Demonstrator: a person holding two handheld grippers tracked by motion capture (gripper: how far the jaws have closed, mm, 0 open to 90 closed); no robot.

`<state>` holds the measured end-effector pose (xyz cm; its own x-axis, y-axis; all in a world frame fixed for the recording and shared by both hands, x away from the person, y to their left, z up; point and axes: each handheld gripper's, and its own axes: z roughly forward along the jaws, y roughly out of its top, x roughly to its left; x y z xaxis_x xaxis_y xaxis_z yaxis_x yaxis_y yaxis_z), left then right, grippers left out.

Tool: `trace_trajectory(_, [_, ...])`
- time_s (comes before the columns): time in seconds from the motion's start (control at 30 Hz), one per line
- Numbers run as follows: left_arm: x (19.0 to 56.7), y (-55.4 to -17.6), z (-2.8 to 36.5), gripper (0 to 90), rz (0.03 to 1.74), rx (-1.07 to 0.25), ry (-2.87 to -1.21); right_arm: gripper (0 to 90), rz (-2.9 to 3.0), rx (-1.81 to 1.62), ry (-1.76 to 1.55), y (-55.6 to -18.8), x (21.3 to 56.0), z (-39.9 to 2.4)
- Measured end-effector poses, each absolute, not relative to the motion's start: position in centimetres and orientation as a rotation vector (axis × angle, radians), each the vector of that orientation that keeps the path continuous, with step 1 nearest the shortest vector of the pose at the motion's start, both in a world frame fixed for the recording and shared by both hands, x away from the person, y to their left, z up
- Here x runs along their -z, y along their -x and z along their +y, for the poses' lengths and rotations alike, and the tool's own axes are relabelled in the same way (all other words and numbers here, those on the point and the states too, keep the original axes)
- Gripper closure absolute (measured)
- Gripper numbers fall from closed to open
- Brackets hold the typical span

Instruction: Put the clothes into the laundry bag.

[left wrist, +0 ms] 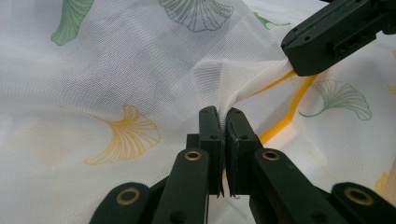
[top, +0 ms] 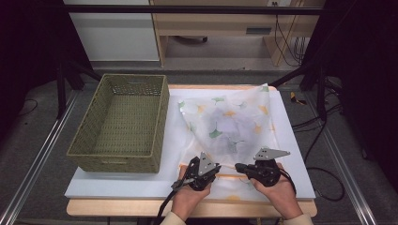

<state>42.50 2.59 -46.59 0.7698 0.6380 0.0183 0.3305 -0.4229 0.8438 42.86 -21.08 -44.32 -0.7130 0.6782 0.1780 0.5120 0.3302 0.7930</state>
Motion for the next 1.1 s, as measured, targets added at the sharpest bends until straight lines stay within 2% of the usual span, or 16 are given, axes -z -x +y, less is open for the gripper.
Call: trace_trajectory(1.1, [48.5,-41.4,1.4,86.5,0.716,-0.355,-2.088,88.8,2.472,-1.213,-1.156,-42.7,45.9,-22.0])
